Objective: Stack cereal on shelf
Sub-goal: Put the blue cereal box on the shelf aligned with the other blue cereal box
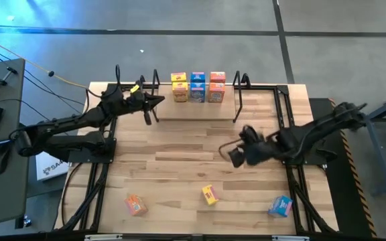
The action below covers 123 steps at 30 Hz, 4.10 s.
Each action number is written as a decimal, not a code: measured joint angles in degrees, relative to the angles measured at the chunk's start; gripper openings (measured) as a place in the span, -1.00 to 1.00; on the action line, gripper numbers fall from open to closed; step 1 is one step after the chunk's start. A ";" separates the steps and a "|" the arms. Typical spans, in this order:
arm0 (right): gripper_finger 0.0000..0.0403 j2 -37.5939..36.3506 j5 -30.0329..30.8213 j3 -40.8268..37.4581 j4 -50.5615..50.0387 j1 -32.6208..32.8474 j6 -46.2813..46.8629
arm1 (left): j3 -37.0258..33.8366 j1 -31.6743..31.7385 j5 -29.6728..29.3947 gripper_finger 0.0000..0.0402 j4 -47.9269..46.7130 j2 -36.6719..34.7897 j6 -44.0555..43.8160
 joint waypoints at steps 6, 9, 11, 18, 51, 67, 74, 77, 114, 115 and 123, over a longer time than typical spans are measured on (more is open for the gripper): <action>0.43 8.86 -11.24 12.01 -18.48 9.23 28.72 | 0.00 0.48 0.00 -0.99 -0.33 0.35 -0.01; 0.43 11.70 -16.82 14.66 -21.44 14.46 41.60 | -0.92 0.48 0.02 -0.99 0.12 0.33 -0.01; 0.43 13.03 -19.12 14.87 -21.58 18.07 50.37 | -2.31 0.48 0.00 -0.99 1.10 0.35 -0.02; 0.44 16.43 -35.36 14.68 -21.20 22.69 60.77 | -5.34 0.48 0.00 -0.99 3.31 0.33 -1.24; -0.23 23.28 -55.86 18.53 -21.89 35.31 61.25 | -7.56 0.43 1.73 -0.99 7.48 0.33 -4.49; -0.85 23.23 -42.23 3.49 -10.28 35.56 46.72 | -7.56 0.43 1.68 -0.99 7.93 0.33 -4.47; -0.90 23.28 -32.99 3.38 -8.48 35.15 48.11 | -7.56 0.45 1.62 -0.99 8.31 0.33 -4.47; -0.90 23.28 -30.55 3.38 -8.12 33.41 47.93 | -7.56 0.45 1.62 -0.99 8.28 0.33 -4.47; -0.86 23.30 -5.93 -14.39 5.11 -3.31 -5.69 | -7.28 -7.22 8.56 -0.99 8.72 0.33 1.15; -0.86 23.30 -5.76 -14.00 6.55 -5.50 -10.24 | -6.98 -7.73 8.57 -0.99 8.57 0.35 1.15; -0.95 17.18 -7.52 -9.76 5.65 -8.98 -27.15 | -5.79 -11.58 8.57 -0.99 6.54 0.44 1.15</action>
